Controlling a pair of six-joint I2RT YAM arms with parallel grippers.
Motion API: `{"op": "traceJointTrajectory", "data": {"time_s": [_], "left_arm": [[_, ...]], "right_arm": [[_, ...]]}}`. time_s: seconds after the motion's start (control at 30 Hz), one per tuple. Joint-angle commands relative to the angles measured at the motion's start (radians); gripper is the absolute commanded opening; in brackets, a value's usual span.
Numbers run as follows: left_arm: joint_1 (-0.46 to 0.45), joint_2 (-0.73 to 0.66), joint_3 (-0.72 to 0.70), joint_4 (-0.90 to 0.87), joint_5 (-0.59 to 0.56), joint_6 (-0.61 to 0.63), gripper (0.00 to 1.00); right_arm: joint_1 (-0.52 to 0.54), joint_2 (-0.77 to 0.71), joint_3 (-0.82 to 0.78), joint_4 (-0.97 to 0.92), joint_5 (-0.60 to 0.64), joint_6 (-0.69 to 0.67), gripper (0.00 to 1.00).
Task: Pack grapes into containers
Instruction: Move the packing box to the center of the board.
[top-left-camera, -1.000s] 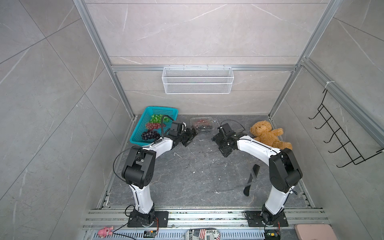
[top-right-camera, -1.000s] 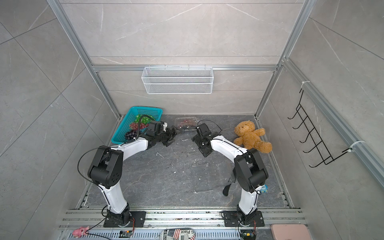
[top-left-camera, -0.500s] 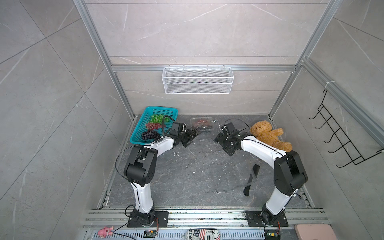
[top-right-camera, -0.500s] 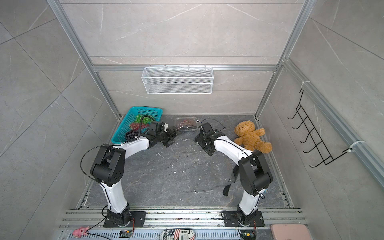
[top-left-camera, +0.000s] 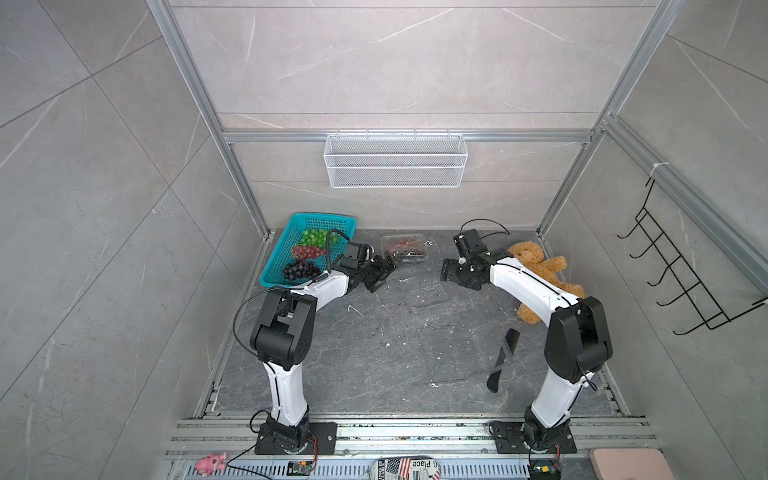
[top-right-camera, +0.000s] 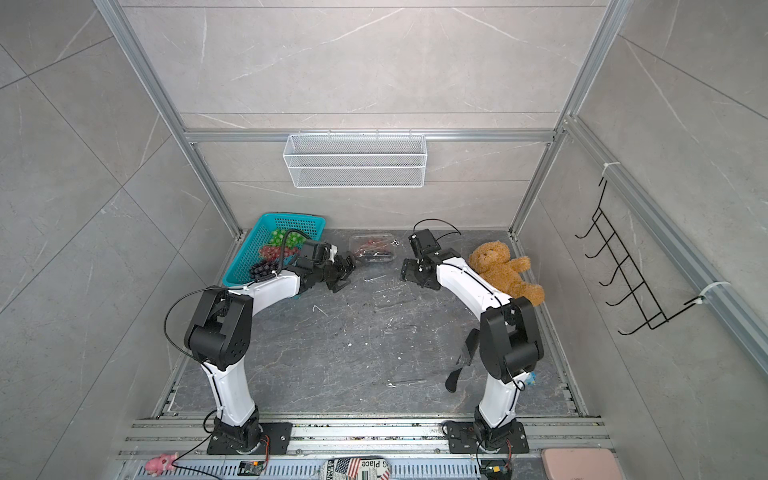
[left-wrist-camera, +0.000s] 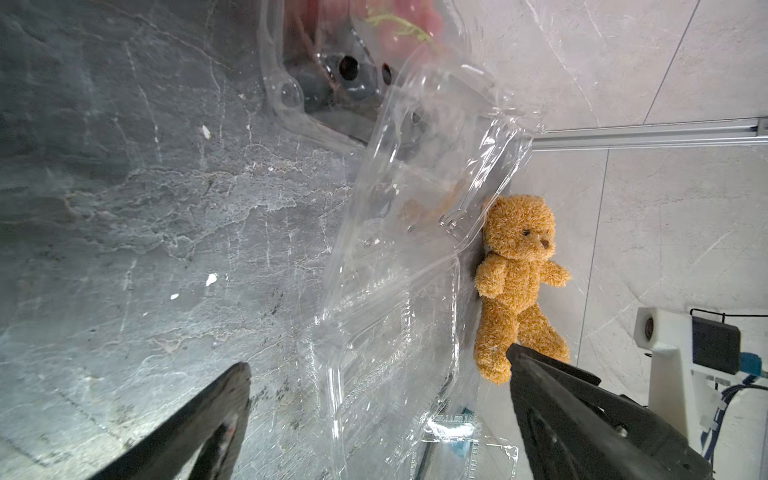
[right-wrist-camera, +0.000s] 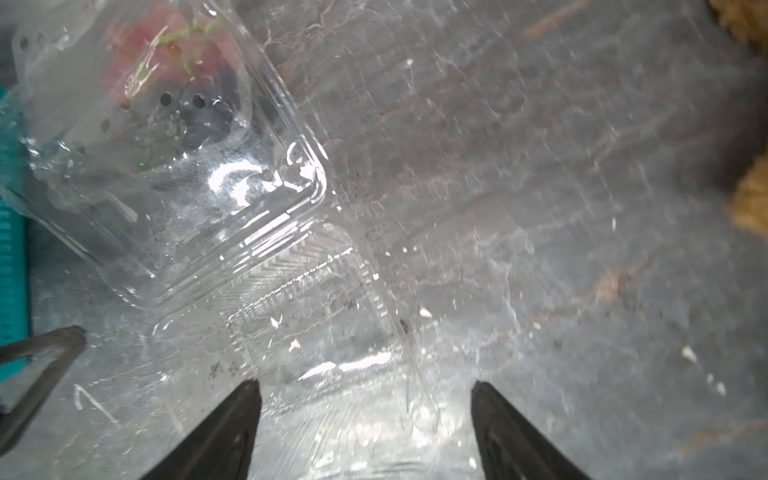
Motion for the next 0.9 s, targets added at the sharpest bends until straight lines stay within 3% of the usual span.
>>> {"op": "traceJointTrajectory", "data": {"time_s": [0.0, 0.3, 0.4, 0.53, 0.87], "left_arm": [[0.004, 0.022, 0.04, 0.0, 0.032, 0.021, 0.99], [0.001, 0.061, 0.059, 0.006, 0.043, 0.013, 0.99], [0.0, 0.087, 0.08, 0.015, 0.053, 0.0, 0.99], [-0.001, 0.124, 0.131, -0.001, 0.064, 0.003, 0.99], [0.008, 0.149, 0.217, -0.056, 0.06, 0.019, 0.99]], "right_arm": [[-0.011, 0.059, 0.03, -0.067, 0.001, -0.161, 0.72], [-0.032, 0.191, 0.108, -0.072, -0.014, -0.199, 0.42], [-0.032, 0.203, 0.099, -0.042, -0.046, -0.198, 0.39], [-0.032, 0.216, 0.097, -0.008, -0.068, -0.194, 0.27], [-0.017, 0.263, 0.155, 0.026, -0.114, -0.135, 0.16]]}}
